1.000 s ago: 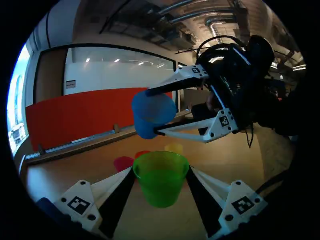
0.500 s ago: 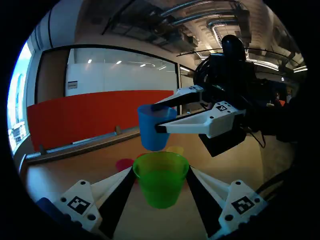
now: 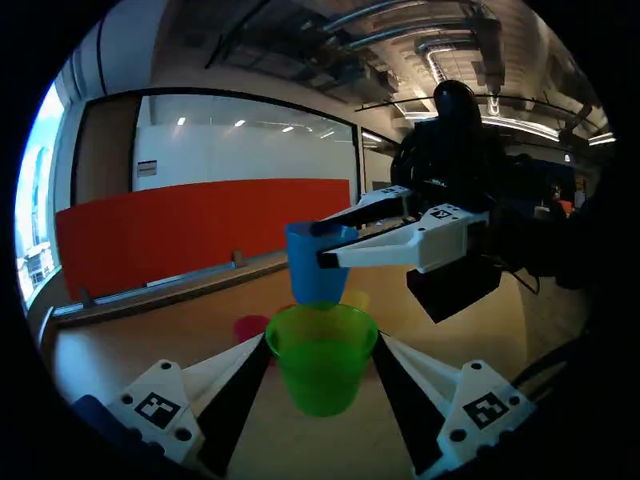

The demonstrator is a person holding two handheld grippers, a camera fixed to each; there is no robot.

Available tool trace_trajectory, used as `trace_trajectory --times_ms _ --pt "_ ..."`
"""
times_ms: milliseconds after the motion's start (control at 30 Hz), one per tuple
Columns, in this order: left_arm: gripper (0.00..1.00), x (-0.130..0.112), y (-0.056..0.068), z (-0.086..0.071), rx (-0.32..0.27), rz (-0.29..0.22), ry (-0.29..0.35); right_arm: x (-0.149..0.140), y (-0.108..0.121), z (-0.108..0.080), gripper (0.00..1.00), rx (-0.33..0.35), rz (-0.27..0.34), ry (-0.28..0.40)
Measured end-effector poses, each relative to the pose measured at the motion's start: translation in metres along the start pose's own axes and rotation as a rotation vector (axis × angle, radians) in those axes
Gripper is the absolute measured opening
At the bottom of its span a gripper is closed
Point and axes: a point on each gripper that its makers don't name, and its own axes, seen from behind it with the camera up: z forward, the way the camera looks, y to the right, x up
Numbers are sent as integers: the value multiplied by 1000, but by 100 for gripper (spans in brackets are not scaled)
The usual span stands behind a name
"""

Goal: Pour water

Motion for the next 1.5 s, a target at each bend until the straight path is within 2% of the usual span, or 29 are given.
trace_trajectory --times_ms 300,500,1000,1500 --pt "87 -18 -4 -2 16 23 -50 -20 0 -11 94 -2 45 -36" --pt "87 -38 0 -1 0 4 -100 -37 -4 -23 94 12 54 -69" --pt "87 -80 2 6 -8 2 -210 -94 -21 -51 94 67 76 -174" --pt "87 -119 0 12 -30 0 -315 -151 -29 -60 94 113 65 -279"
